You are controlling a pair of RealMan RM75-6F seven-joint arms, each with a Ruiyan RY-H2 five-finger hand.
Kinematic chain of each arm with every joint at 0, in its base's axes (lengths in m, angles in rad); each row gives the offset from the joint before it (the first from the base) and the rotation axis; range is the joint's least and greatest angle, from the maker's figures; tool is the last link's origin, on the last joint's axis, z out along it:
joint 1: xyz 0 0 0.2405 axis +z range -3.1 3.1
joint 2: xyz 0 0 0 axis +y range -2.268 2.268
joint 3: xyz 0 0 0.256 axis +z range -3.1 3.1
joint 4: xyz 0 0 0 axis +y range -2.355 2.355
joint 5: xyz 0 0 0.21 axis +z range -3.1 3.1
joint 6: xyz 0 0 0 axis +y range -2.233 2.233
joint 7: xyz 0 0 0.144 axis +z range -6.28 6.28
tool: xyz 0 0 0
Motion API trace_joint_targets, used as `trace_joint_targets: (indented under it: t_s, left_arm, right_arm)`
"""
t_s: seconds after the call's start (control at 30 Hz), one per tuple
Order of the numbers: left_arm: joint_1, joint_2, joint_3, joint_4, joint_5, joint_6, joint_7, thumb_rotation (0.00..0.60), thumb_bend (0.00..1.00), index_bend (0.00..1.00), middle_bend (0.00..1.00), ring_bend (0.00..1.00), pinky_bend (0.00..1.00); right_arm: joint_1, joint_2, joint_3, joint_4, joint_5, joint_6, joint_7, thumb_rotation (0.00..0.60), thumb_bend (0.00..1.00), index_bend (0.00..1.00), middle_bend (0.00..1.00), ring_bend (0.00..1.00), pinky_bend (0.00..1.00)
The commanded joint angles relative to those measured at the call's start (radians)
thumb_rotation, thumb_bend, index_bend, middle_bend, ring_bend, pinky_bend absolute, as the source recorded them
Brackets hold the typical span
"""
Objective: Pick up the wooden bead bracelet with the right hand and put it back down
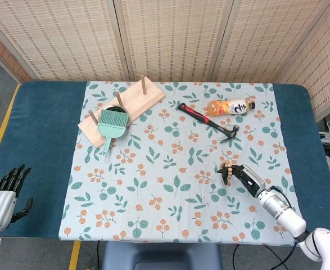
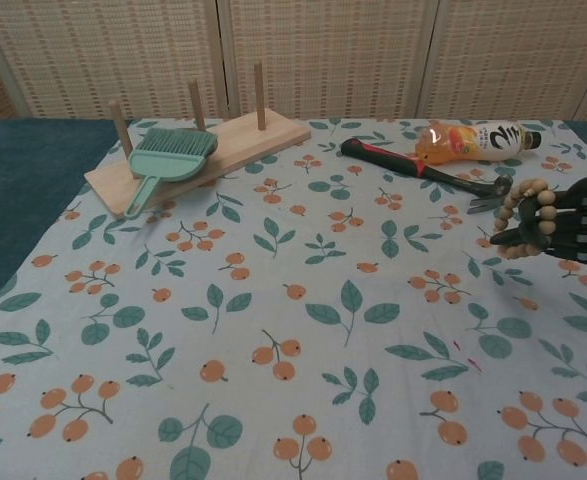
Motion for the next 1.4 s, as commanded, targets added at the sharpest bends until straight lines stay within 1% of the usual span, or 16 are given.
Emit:
trace_joint_targets:
  t_s: [0.03,0.13,0.23,0.3,0.37,0.43,0.57,0.63,0.67,0.7,0.77,0.8,0.87,0.97,1.13,1.4]
  left_arm:
    - [0.000,0.001,0.000,-0.001,0.000,0.000,-0.001,0.600,0.46,0.00,0.00,0.00,0.17]
    - [0.000,0.001,0.000,0.000,0.000,0.000,-0.003,0.600,0.46,0.00,0.00,0.00,0.17]
    - [0.001,0.001,0.001,0.000,0.001,0.001,-0.003,0.600,0.46,0.00,0.00,0.00,0.17]
    - [0.001,0.001,0.001,0.000,0.003,0.001,-0.003,0.600,0.46,0.00,0.00,0.00,0.17]
    - [0.002,0.002,0.002,-0.002,0.004,0.003,-0.003,0.600,0.46,0.00,0.00,0.00,0.17]
    - [0.001,0.003,0.002,-0.002,0.003,0.002,-0.004,0.600,0.46,0.00,0.00,0.00,0.17]
    - [0.002,0.002,0.002,-0.002,0.005,0.004,-0.003,0.600,0.46,0.00,0.00,0.00,0.17]
    - [0.002,0.003,0.002,-0.004,0.006,0.005,-0.003,0.600,0.46,0.00,0.00,0.00,0.17]
    - [0.003,0.004,0.002,-0.006,0.006,0.006,-0.001,0.600,0.46,0.00,0.00,0.00,0.17]
    - [0.003,0.004,0.001,-0.005,0.004,0.005,-0.002,0.600,0.46,0.00,0.00,0.00,0.17]
    - [0.003,0.004,0.002,-0.001,0.005,0.004,-0.005,0.600,0.46,0.00,0.00,0.00,0.17]
    - [0.003,0.004,0.003,-0.001,0.005,0.004,-0.005,0.600,0.46,0.00,0.00,0.00,0.17]
    - [0.003,0.003,0.003,-0.002,0.006,0.004,-0.006,0.600,0.46,0.00,0.00,0.00,0.17]
    - [0.004,0.004,0.002,-0.002,0.005,0.006,-0.006,0.600,0.46,0.00,0.00,0.00,0.18]
    - [0.006,0.006,0.003,-0.003,0.008,0.010,-0.008,0.600,0.46,0.00,0.00,0.00,0.18]
    - [0.008,0.007,0.004,-0.004,0.009,0.012,-0.007,0.600,0.46,0.00,0.00,0.00,0.18]
  right_arm:
    - [-0.005,-0.001,0.002,-0.015,-0.017,0.026,-0.021,0.076,0.06,0.53,0.64,0.25,0.05]
    - [-0.023,-0.015,0.011,-0.031,-0.029,0.047,-0.054,0.109,0.05,0.50,0.64,0.24,0.05]
    - [-0.030,-0.021,0.018,-0.032,-0.032,0.041,-0.065,0.192,0.05,0.46,0.64,0.24,0.05]
    - [-0.033,-0.028,0.024,-0.032,-0.036,0.043,-0.078,0.260,0.05,0.43,0.64,0.23,0.05]
    - [-0.035,-0.029,0.025,-0.029,-0.039,0.039,-0.083,0.287,0.05,0.42,0.64,0.23,0.05]
    - [-0.038,-0.033,0.025,-0.031,-0.042,0.045,-0.088,0.293,0.05,0.42,0.64,0.23,0.05]
    - [-0.032,-0.020,0.010,-0.023,-0.031,0.018,-0.048,0.307,0.06,0.43,0.63,0.23,0.06]
    - [-0.032,-0.023,0.010,-0.017,-0.011,0.000,-0.025,0.313,0.08,0.44,0.63,0.23,0.06]
    - [-0.032,-0.028,0.013,-0.008,0.003,-0.019,-0.016,0.326,0.13,0.46,0.63,0.23,0.06]
    - [-0.032,-0.033,0.015,0.000,0.013,-0.031,-0.011,0.324,0.21,0.47,0.63,0.23,0.06]
    - [-0.027,-0.040,0.019,0.023,0.029,-0.067,-0.006,0.315,0.33,0.49,0.63,0.23,0.06]
    - [-0.024,-0.042,0.021,0.033,0.032,-0.079,-0.011,0.306,0.38,0.51,0.63,0.23,0.05]
    - [-0.019,-0.050,0.025,0.050,0.038,-0.098,-0.022,0.323,0.42,0.54,0.63,0.23,0.05]
    - [-0.018,-0.057,0.031,0.063,0.045,-0.117,-0.040,0.350,0.45,0.56,0.63,0.23,0.05]
    - [-0.018,-0.059,0.029,0.067,0.042,-0.120,-0.063,0.331,0.46,0.56,0.63,0.23,0.05]
    - [-0.017,-0.058,0.024,0.075,0.046,-0.127,-0.072,0.349,0.45,0.62,0.64,0.23,0.05]
